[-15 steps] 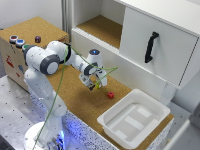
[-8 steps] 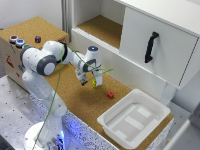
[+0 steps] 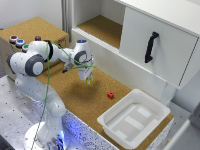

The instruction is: Rotate the yellow block 90 degrees to the right

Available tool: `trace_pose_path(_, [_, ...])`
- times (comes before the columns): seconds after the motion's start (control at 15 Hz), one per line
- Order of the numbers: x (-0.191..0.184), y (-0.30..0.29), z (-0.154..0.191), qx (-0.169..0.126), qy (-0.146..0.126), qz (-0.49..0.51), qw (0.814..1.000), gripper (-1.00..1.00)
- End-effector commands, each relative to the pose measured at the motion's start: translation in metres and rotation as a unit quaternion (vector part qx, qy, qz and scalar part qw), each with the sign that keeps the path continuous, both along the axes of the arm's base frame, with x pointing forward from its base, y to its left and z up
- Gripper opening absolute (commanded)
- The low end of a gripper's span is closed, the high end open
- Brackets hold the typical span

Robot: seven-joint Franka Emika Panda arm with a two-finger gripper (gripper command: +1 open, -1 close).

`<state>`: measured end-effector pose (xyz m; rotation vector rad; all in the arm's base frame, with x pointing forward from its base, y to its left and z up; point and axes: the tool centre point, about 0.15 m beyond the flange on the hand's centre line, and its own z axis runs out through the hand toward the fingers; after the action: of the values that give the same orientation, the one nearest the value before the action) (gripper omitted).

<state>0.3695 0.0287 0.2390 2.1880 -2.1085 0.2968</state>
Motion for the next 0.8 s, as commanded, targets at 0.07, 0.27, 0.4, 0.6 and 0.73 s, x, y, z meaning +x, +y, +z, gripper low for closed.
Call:
trace_pose_path(0.07, [0.022, -0.006, -0.022, 0.066, -0.028, -0.054, 0.996, -1.0])
trace_pose_path(0.27, [0.026, -0.01, -0.015, 0.055, 0.0, -0.035, 0.998, 1.0])
trace_pose_path(0.4, [0.018, -0.012, -0.006, 0.045, -0.009, -0.033, 0.998, 1.0])
trace_pose_path(0.6, [0.006, -0.011, 0.009, 0.039, -0.031, -0.02, 0.999, 1.0])
trace_pose_path(0.73, [0.0, -0.008, 0.022, 0.027, -0.047, 0.022, 0.998, 1.0])
